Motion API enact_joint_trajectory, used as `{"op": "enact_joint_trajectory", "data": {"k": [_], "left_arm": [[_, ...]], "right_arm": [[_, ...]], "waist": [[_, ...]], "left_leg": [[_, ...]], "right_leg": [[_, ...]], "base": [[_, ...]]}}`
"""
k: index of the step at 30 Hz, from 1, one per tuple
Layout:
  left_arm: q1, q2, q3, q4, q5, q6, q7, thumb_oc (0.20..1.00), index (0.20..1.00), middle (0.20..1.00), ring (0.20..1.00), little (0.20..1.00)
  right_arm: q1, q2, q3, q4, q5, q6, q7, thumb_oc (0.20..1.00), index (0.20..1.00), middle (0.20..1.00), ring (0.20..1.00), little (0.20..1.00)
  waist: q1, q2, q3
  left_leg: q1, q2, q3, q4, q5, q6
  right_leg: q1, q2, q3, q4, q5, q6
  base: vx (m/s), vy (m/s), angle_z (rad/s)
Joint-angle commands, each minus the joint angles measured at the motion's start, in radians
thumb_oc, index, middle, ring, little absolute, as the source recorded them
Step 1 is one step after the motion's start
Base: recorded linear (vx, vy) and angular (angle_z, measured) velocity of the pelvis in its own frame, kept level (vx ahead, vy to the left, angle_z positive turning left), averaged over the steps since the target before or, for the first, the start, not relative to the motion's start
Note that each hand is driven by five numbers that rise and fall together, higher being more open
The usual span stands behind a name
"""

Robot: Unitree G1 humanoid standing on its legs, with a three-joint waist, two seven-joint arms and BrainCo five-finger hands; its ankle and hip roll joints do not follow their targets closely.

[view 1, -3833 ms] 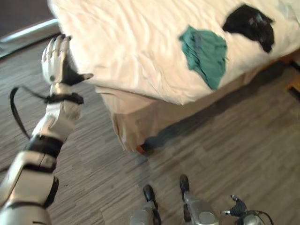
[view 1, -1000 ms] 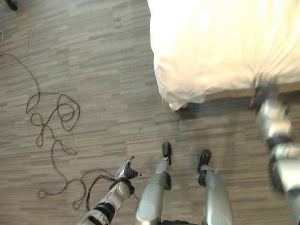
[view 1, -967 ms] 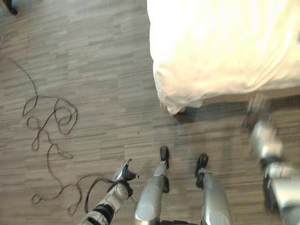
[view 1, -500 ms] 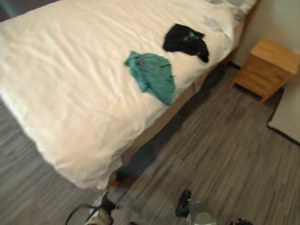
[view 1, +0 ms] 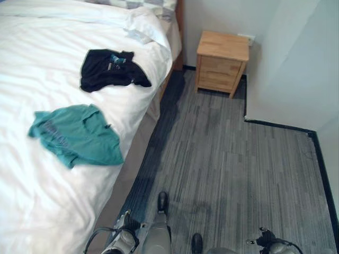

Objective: Tidy up the quilt and then pick up the clothes from the bed and put them into the laundry hamper.

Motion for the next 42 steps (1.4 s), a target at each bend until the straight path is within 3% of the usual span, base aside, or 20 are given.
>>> {"op": "enact_joint_trajectory", "data": {"k": [1, 2, 5, 7, 10, 13, 16, 19, 21, 25, 26, 27, 29, 31, 33, 34, 36, 38, 39, 42], "left_arm": [[-0.041, 0.021, -0.004, 0.017, -0.013, 0.021, 0.024, 1.0, 1.0, 1.0, 1.0, 1.0], [-0.06, 0.034, -0.015, 0.024, -0.003, 0.039, 0.023, 1.0, 1.0, 1.0, 1.0, 1.0], [-0.073, 0.047, -0.032, 0.021, 0.017, 0.038, 0.016, 1.0, 1.0, 1.0, 1.0, 1.0], [-0.088, 0.055, -0.06, 0.006, 0.062, 0.029, 0.003, 1.0, 1.0, 1.0, 1.0, 1.0], [-0.098, 0.05, -0.063, 0.011, 0.087, 0.023, -0.001, 1.0, 1.0, 1.0, 1.0, 1.0], [-0.098, 0.047, -0.058, 0.026, 0.136, 0.016, 0.002, 1.0, 1.0, 1.0, 1.0, 1.0], [-0.08, 0.035, -0.059, 0.034, 0.143, 0.013, -0.001, 1.0, 1.0, 1.0, 1.0, 1.0], [-0.045, 0.035, -0.012, 0.025, 0.076, 0.018, 0.004, 1.0, 1.0, 1.0, 1.0, 1.0], [-0.052, 0.033, 0.005, 0.018, 0.029, 0.016, 0.028, 1.0, 1.0, 1.0, 1.0, 1.0], [-0.053, 0.022, 0.003, -0.006, 0.014, 0.013, 0.039, 1.0, 1.0, 1.0, 1.0, 1.0], [-0.024, 0.012, 0.015, -0.024, 0.01, 0.006, 0.03, 1.0, 1.0, 1.0, 1.0, 1.0], [-0.024, 0.012, 0.014, -0.025, 0.01, 0.006, 0.03, 1.0, 1.0, 1.0, 1.0, 1.0], [-0.012, 0.007, 0.04, -0.013, 0.018, 0.032, 0.011, 1.0, 1.0, 1.0, 1.0, 1.0], [0.009, -0.003, 0.05, -0.001, 0.014, 0.039, 0.008, 1.0, 1.0, 1.0, 1.0, 1.0], [0.022, -0.016, 0.055, 0.026, 0.037, 0.053, -0.003, 1.0, 1.0, 1.0, 1.0, 1.0], [0.017, -0.008, 0.062, 0.024, 0.042, 0.061, 0.008, 1.0, 1.0, 1.0, 1.0, 1.0], [0.012, -0.006, 0.067, 0.023, 0.037, 0.059, 0.013, 1.0, 1.0, 1.0, 1.0, 1.0], [0.01, 0.001, 0.068, 0.008, 0.026, 0.05, 0.021, 1.0, 1.0, 1.0, 1.0, 1.0], [0.012, 0.005, 0.066, 0.0, 0.02, 0.041, 0.024, 1.0, 1.0, 1.0, 1.0, 1.0], [0.012, 0.012, 0.059, 0.002, 0.026, 0.02, 0.022, 1.0, 1.0, 1.0, 1.0, 1.0]], "right_arm": [[-0.03, 0.002, -0.036, -0.08, -0.012, -0.003, -0.013, 1.0, 1.0, 1.0, 1.0, 1.0], [-0.043, 0.011, -0.048, -0.108, 0.005, 0.002, -0.025, 1.0, 1.0, 1.0, 1.0, 1.0], [-0.049, 0.013, -0.06, -0.115, 0.023, 0.001, -0.028, 1.0, 1.0, 1.0, 1.0, 1.0], [-0.034, 0.009, -0.084, -0.14, 0.074, -0.005, -0.032, 1.0, 1.0, 1.0, 1.0, 1.0], [-0.027, 0.008, -0.096, -0.128, 0.086, -0.008, -0.038, 1.0, 1.0, 1.0, 1.0, 1.0], [-0.024, 0.007, -0.085, -0.126, 0.064, -0.007, -0.04, 1.0, 1.0, 1.0, 1.0, 1.0], [-0.003, -0.013, -0.097, -0.109, 0.069, -0.008, -0.04, 1.0, 1.0, 1.0, 1.0, 1.0], [0.006, -0.031, -0.106, -0.075, 0.077, -0.002, -0.03, 1.0, 1.0, 1.0, 1.0, 1.0], [-0.027, -0.05, -0.092, -0.069, 0.064, 0.001, -0.03, 1.0, 1.0, 1.0, 1.0, 1.0], [-0.042, -0.062, -0.061, -0.078, 0.029, 0.005, -0.019, 1.0, 1.0, 1.0, 1.0, 1.0], [-0.029, -0.074, -0.055, -0.114, -0.001, -0.008, -0.021, 1.0, 1.0, 1.0, 1.0, 1.0], [-0.029, -0.075, -0.055, -0.115, -0.001, -0.008, -0.021, 1.0, 1.0, 1.0, 1.0, 1.0], [-0.021, -0.076, -0.127, -0.203, 0.049, -0.007, -0.033, 1.0, 1.0, 1.0, 1.0, 1.0], [-0.005, -0.077, -0.152, -0.253, 0.067, -0.006, -0.04, 1.0, 1.0, 1.0, 1.0, 1.0], [0.03, -0.069, -0.225, -0.371, 0.107, -0.018, -0.065, 1.0, 1.0, 1.0, 1.0, 1.0], [0.061, -0.081, -0.249, -0.581, 0.083, -0.038, -0.08, 1.0, 1.0, 1.0, 1.0, 1.0], [0.079, -0.093, -0.253, -0.664, 0.061, -0.041, -0.078, 1.0, 1.0, 1.0, 1.0, 1.0], [0.081, -0.146, -0.256, -0.798, -0.002, -0.059, -0.072, 1.0, 1.0, 1.0, 1.0, 1.0], [0.073, -0.175, -0.262, -0.862, -0.029, -0.071, -0.068, 1.0, 1.0, 1.0, 1.0, 1.0], [0.037, -0.247, -0.27, -1.0, -0.089, -0.096, -0.058, 1.0, 1.0, 1.0, 1.0, 1.0]], "waist": [[-0.004, -0.037, 0.05], [-0.049, -0.014, 0.084], [-0.077, 0.015, 0.096], [-0.138, 0.03, 0.1], [-0.173, 0.03, 0.093], [-0.216, 0.043, 0.087], [-0.216, 0.059, 0.076], [-0.169, 0.039, 0.1], [-0.126, 0.007, 0.124], [-0.076, -0.004, 0.113], [-0.049, 0.021, 0.08], [-0.048, 0.018, 0.081], [-0.078, 0.026, 0.044], [-0.066, 0.023, 0.032], [-0.088, 0.012, 0.031], [-0.126, 0.012, 0.06], [-0.136, 0.013, 0.067], [-0.139, 0.011, 0.079], [-0.136, 0.012, 0.083], [-0.129, -0.01, 0.07]], "left_leg": [[0.056, -0.028, 0.031, 0.159, -0.109, 0.048], [0.155, -0.01, 0.063, 0.13, -0.139, 0.081], [0.249, -0.003, 0.078, 0.064, -0.146, 0.086], [0.393, -0.023, 0.082, -0.031, -0.186, 0.063], [0.462, -0.028, 0.061, -0.044, -0.248, 0.032], [0.54, -0.008, 0.045, -0.04, -0.299, 0.009], [0.535, 0.003, 0.015, 0.187, -0.263, -0.021], [0.301, 0.024, -0.002, 0.724, -0.037, -0.046], [0.152, 0.05, 0.05, 0.894, -0.073, -0.037], [0.051, 0.058, 0.134, 0.695, -0.109, -0.036], [0.054, 0.051, 0.314, 0.307, -0.098, -0.022], [0.063, 0.046, 0.317, 0.296, -0.093, -0.021], [0.141, 0.099, 0.587, 0.141, -0.097, -0.008], [0.159, 0.056, 0.56, 0.129, -0.116, 0.025], [0.212, -0.011, 0.514, 0.089, -0.164, 0.082], [0.274, -0.034, 0.472, 0.062, -0.185, 0.11], [0.306, -0.039, 0.444, 0.036, -0.187, 0.114], [0.337, -0.032, 0.376, 0.028, -0.193, 0.106], [0.334, -0.018, 0.353, 0.028, -0.173, 0.099], [0.339, -0.025, 0.24, -0.004, -0.171, 0.063]], "right_leg": [[-0.08, -0.188, -0.077, 0.495, 0.102, 0.248], [-0.242, -0.207, -0.073, 0.744, 0.21, 0.243], [-0.335, -0.211, -0.13, 0.791, 0.17, 0.228], [-0.413, -0.16, -0.191, 0.557, 0.1, 0.222], [-0.432, -0.16, -0.215, 0.218, 0.127, 0.234], [-0.502, -0.146, -0.1, 0.063, 0.187, 0.268], [-0.435, -0.115, -0.081, 0.072, 0.215, 0.225], [-0.299, -0.113, -0.122, 0.085, 0.182, 0.14], [-0.216, -0.136, -0.148, 0.051, 0.144, 0.119], [-0.111, -0.161, -0.168, 0.008, 0.089, 0.132], [-0.037, -0.151, -0.23, 0.027, 0.01, 0.156], [-0.035, -0.155, -0.229, 0.028, 0.008, 0.157], [0.015, -0.144, -0.328, 0.138, -0.062, 0.18], [0.01, -0.166, -0.351, 0.221, -0.057, 0.2], [-0.068, -0.242, -0.368, 0.515, 0.082, 0.27], [-0.177, -0.285, -0.317, 0.74, 0.182, 0.29], [-0.238, -0.303, -0.288, 0.818, 0.176, 0.291], [-0.272, -0.329, -0.273, 0.779, 0.146, 0.28], [-0.285, -0.316, -0.274, 0.698, 0.132, 0.245], [-0.274, -0.268, -0.162, 0.366, 0.071, 0.241]], "base": [[0.67, 0.326, -1.06], [0.31, 0.175, -0.79], [0.49, 0.196, -0.44], [0.89, 0.09, -0.14], [0.56, -0.073, 0.07], [0.71, -0.115, 0.5], [0.65, -0.194, 0.24], [0.5, -0.342, 0.25], [0.47, -0.316, 0.05], [0.53, -0.029, 0.06], [0.59, 0.045, -0.03], [0.83, 0.043, 0.19], [0.65, 0.124, 1.04], [0.42, 0.2, 0.97], [0.42, 0.261, 0.61], [0.36, 0.209, 1.24], [0.25, 0.052, 2.13], [0.27, -0.126, 1.45], [0.2, -0.216, 1.21], [0.26, -0.312, 1.67]]}}
